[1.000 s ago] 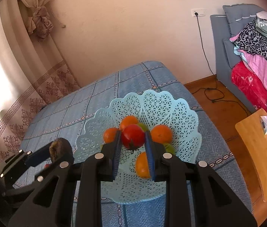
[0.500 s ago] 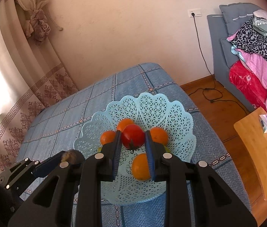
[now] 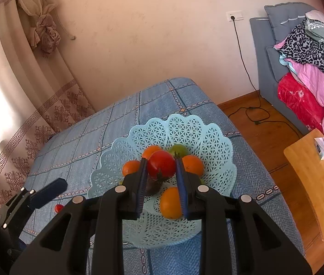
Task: Organize fruits
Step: 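Lower the brown fruit and red tomato into the basket and open both grippers, then move the left gripper to the last red tomato and close on it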
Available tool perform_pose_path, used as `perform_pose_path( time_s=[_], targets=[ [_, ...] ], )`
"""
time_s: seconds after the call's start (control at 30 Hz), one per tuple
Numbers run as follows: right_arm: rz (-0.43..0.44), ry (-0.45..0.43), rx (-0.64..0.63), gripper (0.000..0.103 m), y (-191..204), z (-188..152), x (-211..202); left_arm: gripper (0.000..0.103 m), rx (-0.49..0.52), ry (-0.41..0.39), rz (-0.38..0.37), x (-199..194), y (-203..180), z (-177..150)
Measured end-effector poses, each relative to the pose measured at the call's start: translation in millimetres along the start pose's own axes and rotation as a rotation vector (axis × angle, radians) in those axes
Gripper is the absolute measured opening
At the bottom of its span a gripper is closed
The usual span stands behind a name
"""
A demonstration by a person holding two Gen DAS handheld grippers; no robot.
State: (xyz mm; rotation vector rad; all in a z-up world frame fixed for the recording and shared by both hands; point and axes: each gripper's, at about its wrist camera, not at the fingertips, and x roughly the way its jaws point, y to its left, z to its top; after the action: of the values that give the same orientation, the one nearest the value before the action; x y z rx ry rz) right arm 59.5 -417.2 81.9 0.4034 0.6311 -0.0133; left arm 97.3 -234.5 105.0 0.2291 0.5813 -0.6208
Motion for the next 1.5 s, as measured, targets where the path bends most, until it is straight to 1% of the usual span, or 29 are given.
perform_pose_path(
  time_s=[0.03,0.07,0.13,0.17,0.2,0.23,0.3,0.4,0.57,0.63,0.67,0.7,0.8,0.87,0.93,1.17,1.3,1.5],
  targets=[
    [0.002,0.002,0.002,0.026,0,0,0,0.082,-0.002,-0.002,0.002,-1,1,0],
    [0.004,0.005,0.007,0.027,-1,0,0,0.084,-0.004,-0.004,0.005,-1,2,0],
    [0.006,0.001,0.025,0.053,-3,1,0,0.087,-0.009,-0.009,0.011,-2,4,0],
    [-0.002,-0.012,0.031,0.056,-4,1,-2,0.087,-0.01,-0.009,0.015,-2,5,0],
    [-0.008,-0.018,0.032,0.056,-4,2,-3,0.09,-0.011,-0.009,0.018,-2,6,0],
    [-0.009,-0.021,0.034,0.056,-5,3,-4,0.09,-0.015,-0.01,0.021,-2,8,0],
    [-0.004,-0.029,0.052,0.056,-7,4,-6,0.09,-0.021,-0.008,0.027,-2,10,-1],
    [-0.003,-0.036,0.065,0.06,-10,4,-9,0.09,-0.03,-0.003,0.034,-3,13,-1],
    [0.0,-0.039,0.073,0.062,-11,4,-10,0.09,-0.041,0.0,0.044,-5,17,-1],
    [0.001,-0.044,0.072,0.07,-10,4,-11,0.092,-0.044,-0.001,0.049,-7,19,-1],
    [0.0,-0.048,0.071,0.071,-10,4,-11,0.094,-0.047,-0.003,0.053,-8,20,-1],
    [0.0,-0.051,0.07,0.073,-9,3,-12,0.094,-0.05,-0.005,0.056,-9,21,-2],
    [0.002,-0.058,0.069,0.084,-7,3,-13,0.094,-0.067,-0.004,0.067,-11,28,-3],
    [0.001,-0.059,0.071,0.088,-6,2,-12,0.094,-0.078,-0.001,0.078,-12,33,-4],
    [0.005,-0.055,0.076,0.095,-6,1,-11,0.094,-0.092,0.002,0.093,-14,39,-6],
    [0.011,-0.044,0.084,0.096,-4,-1,-8,0.094,-0.148,0.019,0.141,-20,61,-15],
    [0.018,-0.038,0.069,0.096,1,-3,-6,0.094,-0.185,0.029,0.178,-28,76,-23],
    [0.027,-0.029,0.036,0.096,9,-7,-3,0.094,-0.21,0.047,0.221,-36,95,-38]
  ],
)
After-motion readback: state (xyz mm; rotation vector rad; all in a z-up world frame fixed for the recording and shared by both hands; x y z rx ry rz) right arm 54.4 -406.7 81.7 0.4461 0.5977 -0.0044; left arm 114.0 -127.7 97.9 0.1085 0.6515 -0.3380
